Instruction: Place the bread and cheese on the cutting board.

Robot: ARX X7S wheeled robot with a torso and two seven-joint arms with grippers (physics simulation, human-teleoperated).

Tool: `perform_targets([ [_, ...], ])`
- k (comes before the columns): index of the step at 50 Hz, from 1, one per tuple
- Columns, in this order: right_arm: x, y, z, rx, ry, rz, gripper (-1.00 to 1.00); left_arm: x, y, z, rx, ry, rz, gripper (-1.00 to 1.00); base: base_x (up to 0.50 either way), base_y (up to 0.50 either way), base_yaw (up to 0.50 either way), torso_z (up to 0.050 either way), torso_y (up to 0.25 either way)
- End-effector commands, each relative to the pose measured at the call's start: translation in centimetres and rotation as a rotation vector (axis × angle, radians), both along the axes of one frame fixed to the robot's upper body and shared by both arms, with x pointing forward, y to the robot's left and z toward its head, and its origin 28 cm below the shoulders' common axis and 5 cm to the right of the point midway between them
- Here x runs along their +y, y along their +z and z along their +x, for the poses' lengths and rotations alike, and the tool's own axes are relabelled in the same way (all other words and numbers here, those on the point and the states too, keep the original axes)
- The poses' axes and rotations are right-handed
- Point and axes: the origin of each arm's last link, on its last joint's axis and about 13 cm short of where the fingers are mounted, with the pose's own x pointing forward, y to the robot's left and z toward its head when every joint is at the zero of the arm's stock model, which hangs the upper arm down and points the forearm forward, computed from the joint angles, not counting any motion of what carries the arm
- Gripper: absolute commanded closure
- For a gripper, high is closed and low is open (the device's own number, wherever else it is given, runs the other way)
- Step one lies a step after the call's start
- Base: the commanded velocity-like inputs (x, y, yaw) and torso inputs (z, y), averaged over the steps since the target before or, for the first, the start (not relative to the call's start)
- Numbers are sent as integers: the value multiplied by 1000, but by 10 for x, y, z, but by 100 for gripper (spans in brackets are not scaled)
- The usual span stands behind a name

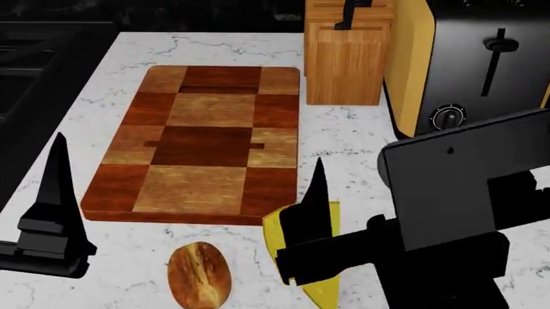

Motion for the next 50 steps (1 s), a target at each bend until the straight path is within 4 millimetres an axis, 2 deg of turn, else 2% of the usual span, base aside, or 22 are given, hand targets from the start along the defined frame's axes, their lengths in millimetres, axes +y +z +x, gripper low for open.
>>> perform_targets([
  [1,-7,16,-5,81,60,36,-100,3,4,1,-18,20,-14,-100,0,0,0,0,0],
  [13,-2,2,2,164,120,54,-100,3,4,0,-19,15,-15,-100,0,0,0,0,0],
  [25,0,-21,15,268,177,94,-100,2,3,0,-18,12,-12,-100,0,0,0,0,0],
  [35,1,-28,18,308,177,93,-100,2,3,0,-15,8,-11,-100,0,0,0,0,0],
  [50,0,-45,36,368,142,99,-100,1,0,1,-13,4,-11,-100,0,0,0,0,0],
])
